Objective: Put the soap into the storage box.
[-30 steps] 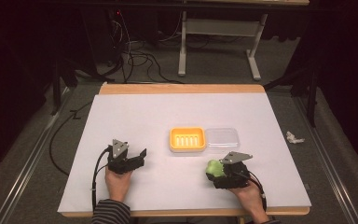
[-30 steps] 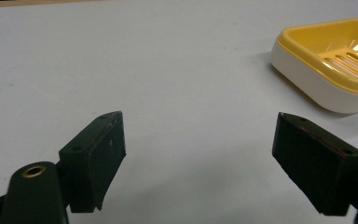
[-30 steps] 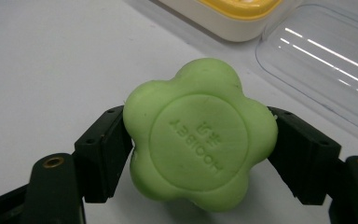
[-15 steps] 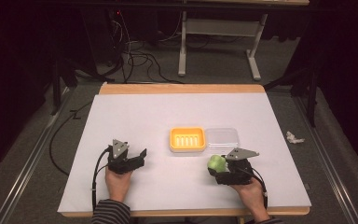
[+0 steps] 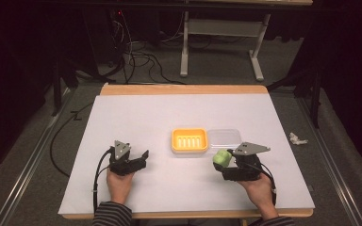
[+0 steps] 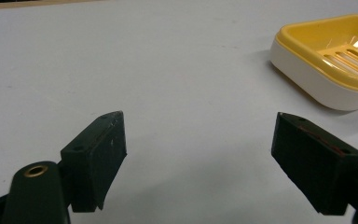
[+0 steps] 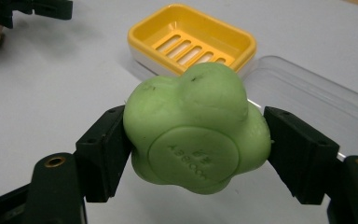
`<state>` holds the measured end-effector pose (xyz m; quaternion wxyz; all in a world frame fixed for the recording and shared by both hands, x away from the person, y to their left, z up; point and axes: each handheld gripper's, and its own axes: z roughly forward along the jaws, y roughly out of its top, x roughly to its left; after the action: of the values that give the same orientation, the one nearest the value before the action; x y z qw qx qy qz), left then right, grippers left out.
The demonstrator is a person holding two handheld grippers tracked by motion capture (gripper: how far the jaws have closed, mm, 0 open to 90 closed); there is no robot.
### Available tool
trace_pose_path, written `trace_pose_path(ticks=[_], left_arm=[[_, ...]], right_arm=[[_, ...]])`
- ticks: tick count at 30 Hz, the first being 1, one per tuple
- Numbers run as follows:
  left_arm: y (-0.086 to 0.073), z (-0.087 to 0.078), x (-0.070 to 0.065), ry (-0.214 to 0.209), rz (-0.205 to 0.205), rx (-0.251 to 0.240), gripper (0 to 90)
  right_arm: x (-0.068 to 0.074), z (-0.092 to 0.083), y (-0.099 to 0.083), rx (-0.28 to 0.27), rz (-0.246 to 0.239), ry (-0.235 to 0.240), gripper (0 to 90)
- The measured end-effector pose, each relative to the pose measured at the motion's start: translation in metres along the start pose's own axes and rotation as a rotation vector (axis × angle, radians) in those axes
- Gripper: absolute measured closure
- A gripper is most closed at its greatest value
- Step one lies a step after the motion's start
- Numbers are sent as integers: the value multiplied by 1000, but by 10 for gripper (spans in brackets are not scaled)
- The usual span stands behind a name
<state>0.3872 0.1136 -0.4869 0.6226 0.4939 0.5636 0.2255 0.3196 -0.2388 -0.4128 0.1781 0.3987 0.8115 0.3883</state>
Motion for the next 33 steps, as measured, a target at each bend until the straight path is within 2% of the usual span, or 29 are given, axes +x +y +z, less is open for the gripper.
trace_pose_path(ticks=[4, 9, 12, 16, 18, 20, 24, 27, 33], left_arm=[[0, 0, 0, 0, 2, 1, 187], [0, 0, 0, 4, 4, -1, 193], [-1, 0, 0, 10, 21, 0, 197], [0, 0, 0, 9, 4, -1, 198], [0, 0, 0, 14, 5, -6, 197], [-1, 1, 0, 29, 25, -2, 201], [-1, 1, 0, 15, 12, -1, 204], [-1, 1, 0, 14, 9, 1, 206], [-1, 0, 0, 9, 25, 8, 206]], right_arm=[[-4, 0, 4, -17, 10, 1, 268], [-5, 7, 9, -22, 15, 2, 268], [-4, 8, 12, -30, 15, 6, 268], [-6, 9, 19, -32, 17, 9, 268], [-8, 10, 22, -32, 28, 11, 268], [-10, 12, 25, -31, 41, 14, 267], [-13, 18, 31, -49, 57, 22, 268], [-13, 24, 38, -41, 44, 15, 268], [-16, 34, 48, -23, 51, 11, 268]])
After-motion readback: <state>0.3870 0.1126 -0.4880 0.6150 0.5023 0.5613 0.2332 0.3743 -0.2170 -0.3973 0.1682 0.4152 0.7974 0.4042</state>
